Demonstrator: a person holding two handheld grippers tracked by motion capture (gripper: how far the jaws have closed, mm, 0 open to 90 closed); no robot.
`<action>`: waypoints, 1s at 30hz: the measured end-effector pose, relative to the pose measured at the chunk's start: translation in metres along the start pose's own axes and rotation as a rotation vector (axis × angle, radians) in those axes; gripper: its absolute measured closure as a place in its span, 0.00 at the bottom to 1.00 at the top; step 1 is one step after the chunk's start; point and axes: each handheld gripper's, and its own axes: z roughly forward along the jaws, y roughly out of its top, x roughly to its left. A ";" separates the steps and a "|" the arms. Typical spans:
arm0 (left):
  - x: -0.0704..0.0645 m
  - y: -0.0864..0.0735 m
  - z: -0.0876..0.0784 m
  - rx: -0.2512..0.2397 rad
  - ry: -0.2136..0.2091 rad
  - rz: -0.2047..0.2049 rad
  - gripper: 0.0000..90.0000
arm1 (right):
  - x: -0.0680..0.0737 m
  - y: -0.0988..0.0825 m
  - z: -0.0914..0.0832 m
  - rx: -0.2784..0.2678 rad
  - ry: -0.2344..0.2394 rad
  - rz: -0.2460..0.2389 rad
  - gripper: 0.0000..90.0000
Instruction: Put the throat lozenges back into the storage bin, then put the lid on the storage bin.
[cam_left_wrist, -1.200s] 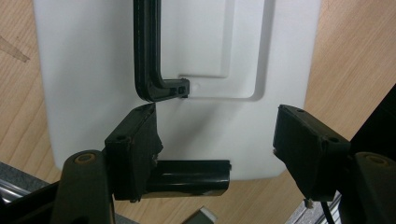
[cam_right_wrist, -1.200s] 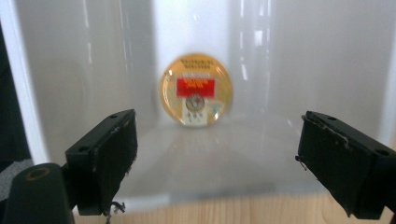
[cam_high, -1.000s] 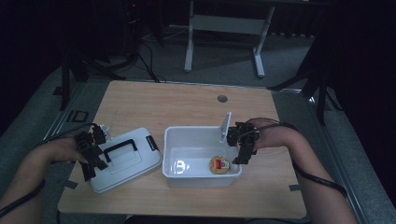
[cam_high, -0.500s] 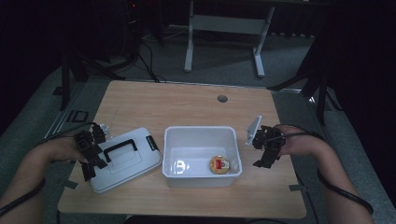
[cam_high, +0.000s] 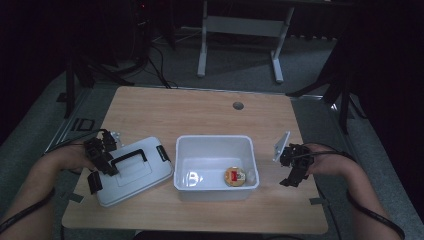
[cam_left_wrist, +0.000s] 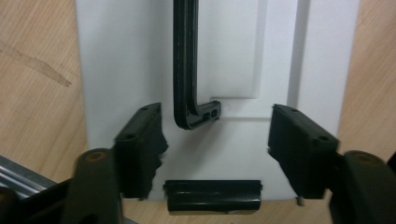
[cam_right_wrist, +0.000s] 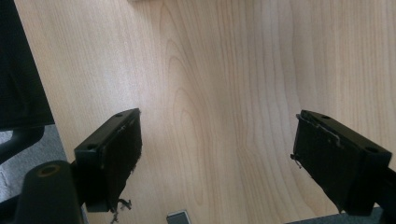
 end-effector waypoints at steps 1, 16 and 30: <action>0.000 0.001 0.001 -0.001 -0.011 -0.002 0.43 | 0.000 0.000 0.001 0.000 0.004 0.006 0.18; -0.001 0.012 0.019 0.111 0.005 -0.004 0.78 | 0.003 -0.017 0.033 0.048 0.040 0.031 0.18; -0.003 0.019 0.027 0.172 -0.028 -0.022 0.92 | 0.004 -0.025 0.039 0.055 0.057 0.052 0.21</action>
